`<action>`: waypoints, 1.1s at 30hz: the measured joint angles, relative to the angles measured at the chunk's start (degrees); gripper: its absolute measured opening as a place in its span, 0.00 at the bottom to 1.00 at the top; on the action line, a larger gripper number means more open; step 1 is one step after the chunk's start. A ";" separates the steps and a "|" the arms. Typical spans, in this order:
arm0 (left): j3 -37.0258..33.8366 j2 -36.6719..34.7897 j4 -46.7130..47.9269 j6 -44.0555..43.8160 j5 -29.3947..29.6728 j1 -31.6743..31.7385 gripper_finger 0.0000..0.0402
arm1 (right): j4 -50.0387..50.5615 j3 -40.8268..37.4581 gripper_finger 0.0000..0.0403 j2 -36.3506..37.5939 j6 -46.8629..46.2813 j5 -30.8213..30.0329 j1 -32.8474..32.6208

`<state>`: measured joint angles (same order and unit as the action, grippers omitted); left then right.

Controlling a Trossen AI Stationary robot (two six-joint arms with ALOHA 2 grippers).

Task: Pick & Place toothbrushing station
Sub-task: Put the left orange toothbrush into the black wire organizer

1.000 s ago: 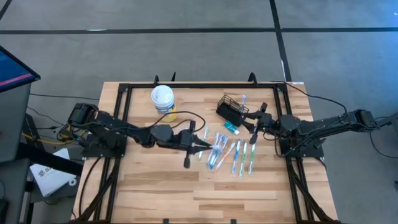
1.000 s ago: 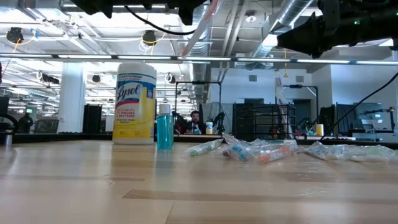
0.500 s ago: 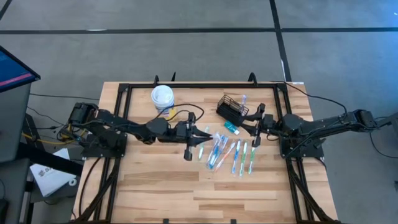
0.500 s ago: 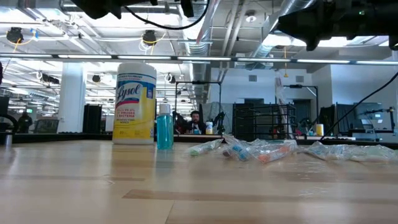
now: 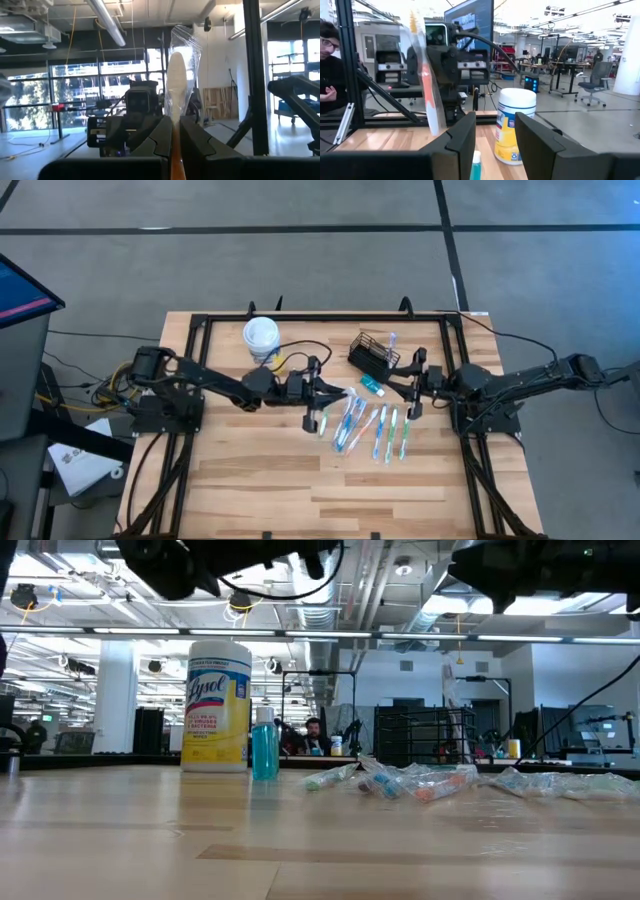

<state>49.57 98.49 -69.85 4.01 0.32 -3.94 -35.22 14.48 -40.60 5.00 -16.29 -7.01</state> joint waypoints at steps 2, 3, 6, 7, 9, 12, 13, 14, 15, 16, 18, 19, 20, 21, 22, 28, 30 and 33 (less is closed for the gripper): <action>1.71 1.99 -0.51 -0.02 -0.54 0.24 0.02 | -0.24 0.00 0.31 0.00 0.12 0.00 -0.33; 2.81 3.13 -0.73 -0.02 -0.74 0.36 0.02 | -0.34 0.00 0.31 0.00 0.12 0.00 -0.51; 6.04 6.46 -0.54 -0.02 -0.78 0.74 0.02 | -0.61 0.00 0.31 0.00 0.10 0.00 -0.54; 7.09 7.46 -0.54 -0.01 -0.79 0.92 0.02 | -0.65 0.00 0.31 -0.20 0.10 0.00 -0.54; 8.80 8.91 -0.54 -0.02 -0.79 1.28 0.02 | -1.15 0.00 0.31 -1.23 0.10 0.06 -0.54; 10.61 10.45 -0.61 -0.02 -0.79 1.80 0.02 | -2.90 -0.02 0.31 -2.88 0.65 1.25 -0.48; 10.76 10.73 -0.53 -0.02 -0.80 1.90 0.02 | -3.93 -0.01 0.31 -3.64 1.27 1.33 -0.48; 10.80 10.95 -0.52 -0.02 -0.79 2.08 0.02 | -4.63 -0.02 0.31 -4.21 1.69 1.46 -0.49; 10.81 10.98 -0.40 -0.02 -0.80 2.21 0.02 | -5.72 -0.02 0.31 -4.65 2.12 1.49 -0.48; 10.81 10.98 -0.42 -0.02 -0.81 2.38 0.02 | -7.05 -0.02 0.31 -4.94 2.49 1.49 -0.48; 10.81 11.05 -0.60 -0.24 -0.81 2.55 0.02 | -8.75 0.02 0.31 -5.55 2.68 1.51 -0.48; 10.81 11.13 -0.54 -0.35 -0.81 2.57 0.02 | -8.98 0.02 0.31 -5.86 2.67 1.51 -0.48; 10.81 11.18 -0.46 -0.42 -0.81 2.73 0.02 | -9.37 0.02 0.31 -6.28 2.68 1.51 -0.48; 10.81 11.18 -0.41 -0.44 -0.81 2.79 0.02 | -10.13 0.02 0.31 -6.73 2.70 1.51 -0.48; 10.81 11.18 -0.50 -0.44 -0.81 2.79 0.02 | -10.96 0.02 0.31 -7.12 2.72 1.51 -0.48; 10.81 11.18 -0.48 -0.44 -0.81 2.79 0.02 | -13.49 1.58 0.31 -10.55 3.08 3.46 -0.48; 10.81 11.18 -0.47 -0.44 -0.83 2.79 0.02 | -13.63 2.88 0.31 -12.12 3.26 4.44 -0.48; 10.81 11.18 -0.10 -0.44 -0.83 2.79 0.02 | -13.51 4.64 0.31 -14.55 4.58 4.48 -0.48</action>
<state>60.38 109.67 -69.95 3.57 -0.51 -1.15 -48.73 19.12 -55.15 9.58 -11.81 -7.49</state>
